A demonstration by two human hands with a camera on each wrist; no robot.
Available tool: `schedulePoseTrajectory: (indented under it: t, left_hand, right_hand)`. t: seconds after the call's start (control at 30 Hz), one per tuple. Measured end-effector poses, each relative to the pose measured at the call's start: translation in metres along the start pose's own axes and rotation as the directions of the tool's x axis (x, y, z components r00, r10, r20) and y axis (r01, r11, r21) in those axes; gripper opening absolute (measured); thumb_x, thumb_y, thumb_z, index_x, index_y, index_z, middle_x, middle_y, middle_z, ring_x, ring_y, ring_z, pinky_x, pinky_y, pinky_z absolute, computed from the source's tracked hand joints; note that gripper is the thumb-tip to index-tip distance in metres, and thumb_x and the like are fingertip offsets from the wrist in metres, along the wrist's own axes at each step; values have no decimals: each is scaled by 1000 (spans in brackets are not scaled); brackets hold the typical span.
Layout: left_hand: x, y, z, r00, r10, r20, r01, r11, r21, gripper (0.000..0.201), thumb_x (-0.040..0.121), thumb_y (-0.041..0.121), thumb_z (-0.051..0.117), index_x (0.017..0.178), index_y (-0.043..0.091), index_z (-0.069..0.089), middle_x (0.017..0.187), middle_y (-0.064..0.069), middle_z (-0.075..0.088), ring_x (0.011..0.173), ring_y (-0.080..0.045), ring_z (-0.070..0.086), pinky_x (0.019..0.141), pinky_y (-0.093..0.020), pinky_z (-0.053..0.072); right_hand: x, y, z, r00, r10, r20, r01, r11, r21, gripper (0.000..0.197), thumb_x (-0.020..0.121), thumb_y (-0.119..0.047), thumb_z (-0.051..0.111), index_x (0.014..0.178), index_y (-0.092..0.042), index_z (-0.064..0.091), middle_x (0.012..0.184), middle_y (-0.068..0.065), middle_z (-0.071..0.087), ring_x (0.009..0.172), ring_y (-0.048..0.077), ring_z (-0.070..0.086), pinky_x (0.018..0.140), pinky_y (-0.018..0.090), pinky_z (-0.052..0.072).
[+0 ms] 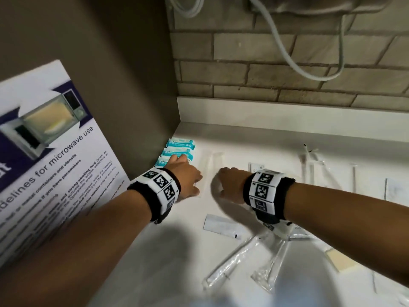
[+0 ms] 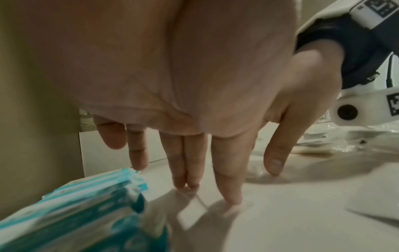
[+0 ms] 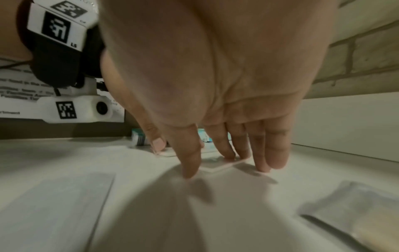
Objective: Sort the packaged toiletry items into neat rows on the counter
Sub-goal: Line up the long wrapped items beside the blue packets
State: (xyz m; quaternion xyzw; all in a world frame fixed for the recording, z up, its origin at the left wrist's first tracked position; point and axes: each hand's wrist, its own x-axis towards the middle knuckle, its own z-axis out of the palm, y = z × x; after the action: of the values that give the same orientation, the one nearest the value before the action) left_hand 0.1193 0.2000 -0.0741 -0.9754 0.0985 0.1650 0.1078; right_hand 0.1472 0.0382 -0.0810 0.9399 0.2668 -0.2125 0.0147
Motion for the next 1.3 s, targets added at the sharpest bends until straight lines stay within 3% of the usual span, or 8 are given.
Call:
schedulePoseTrajectory:
  t: [0.1, 0.23, 0.4, 0.67, 0.83, 0.97, 1.2, 1.3]
  left_hand:
    - [-6, 0, 6, 1000, -15, -24, 15, 1000, -7, 32, 86, 53, 51, 96, 23, 56, 104, 2, 61, 117, -26, 34, 98, -41, 27]
    - [-5, -1, 7, 999, -34, -27, 33, 999, -35, 30, 87, 52, 51, 93, 23, 56, 104, 1, 60, 114, -25, 34, 93, -40, 26]
    - [-3, -3, 4, 999, -30, -18, 30, 999, -13, 26, 88, 50, 50, 90, 24, 52, 107, 2, 61, 116, -25, 35, 95, -41, 24]
    - [1, -6, 5, 999, -30, -28, 30, 1000, 7, 30, 90, 50, 49, 105, 26, 57, 117, 2, 59, 119, -26, 35, 94, -41, 25]
    - [2, -5, 5, 999, -51, -19, 51, 999, -1, 32, 90, 50, 49, 115, 30, 55, 124, -1, 56, 121, -28, 34, 97, -41, 26]
    - [1, -3, 3, 999, -51, -19, 51, 999, 7, 35, 93, 47, 49, 123, 30, 54, 128, 1, 55, 123, -27, 34, 100, -40, 25]
    - [3, -3, 3, 998, -70, -2, 70, 997, -11, 38, 91, 47, 53, 123, 29, 56, 124, -4, 55, 123, -30, 34, 103, -40, 26]
    - [9, -8, 6, 996, -93, 9, 94, 995, -29, 36, 83, 54, 55, 111, 32, 59, 116, -5, 57, 118, -31, 38, 102, -44, 31]
  right_hand:
    - [-1, -5, 7, 998, 55, -43, -53, 997, 48, 48, 87, -39, 45, 126, -12, 51, 125, 6, 57, 112, 28, 58, 91, 44, 50]
    - [-2, -12, 2, 998, 32, -48, -31, 999, 21, 43, 96, -32, 45, 131, -8, 53, 132, 10, 51, 123, 29, 51, 97, 39, 45]
    - [4, -13, -5, 998, 9, -60, -7, 999, 36, 38, 92, -34, 51, 120, -10, 60, 121, 11, 52, 116, 31, 53, 92, 41, 48]
    - [17, -17, -3, 998, -10, -58, 9, 1000, -24, 35, 90, -24, 59, 123, -13, 61, 124, 10, 48, 116, 32, 55, 90, 38, 48]
    - [18, -16, -3, 998, -24, -55, 25, 1000, 13, 27, 87, -22, 59, 111, -12, 65, 115, 9, 60, 108, 30, 60, 77, 33, 46]
    - [17, -16, -2, 998, -31, -52, 32, 999, 22, 24, 86, -23, 58, 107, -14, 67, 107, 7, 63, 102, 29, 62, 75, 33, 48]
    - [16, -17, -1, 995, -39, -95, 40, 999, 6, 25, 89, -24, 55, 108, -10, 63, 106, 10, 65, 100, 32, 63, 71, 32, 46]
    - [14, -16, -2, 991, -40, -128, 44, 999, 28, 28, 91, -25, 51, 112, -8, 57, 110, 11, 64, 103, 33, 63, 76, 35, 47]
